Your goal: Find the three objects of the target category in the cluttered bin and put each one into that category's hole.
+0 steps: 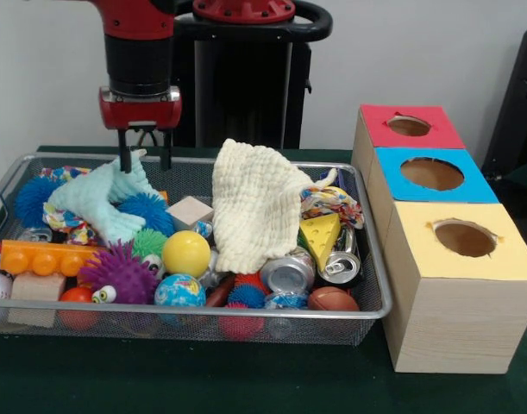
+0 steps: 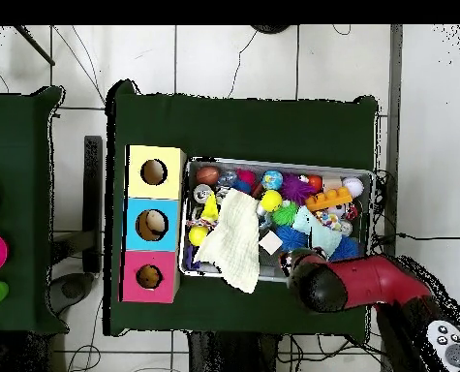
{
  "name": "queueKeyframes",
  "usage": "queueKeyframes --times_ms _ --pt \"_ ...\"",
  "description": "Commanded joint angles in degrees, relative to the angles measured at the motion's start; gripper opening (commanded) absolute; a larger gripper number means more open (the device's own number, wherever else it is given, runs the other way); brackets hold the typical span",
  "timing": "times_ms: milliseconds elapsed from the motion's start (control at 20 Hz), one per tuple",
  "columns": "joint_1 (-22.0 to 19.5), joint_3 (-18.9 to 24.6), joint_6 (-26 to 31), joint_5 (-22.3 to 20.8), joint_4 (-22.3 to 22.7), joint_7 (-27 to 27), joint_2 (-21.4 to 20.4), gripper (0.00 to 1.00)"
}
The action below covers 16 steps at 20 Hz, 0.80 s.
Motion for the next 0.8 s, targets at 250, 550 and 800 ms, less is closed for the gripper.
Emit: queueKeyframes --times_ms 250,550,800 --pt "8.0 -7.0 -3.7 7.6 7.9 14.7 -8.3 1.0" --pt "10.6 -9.2 -5.8 11.7 9.6 14.7 -9.4 1.0" --pt "12.5 -12.2 -11.0 13.6 11.2 16.3 -7.1 1.0"
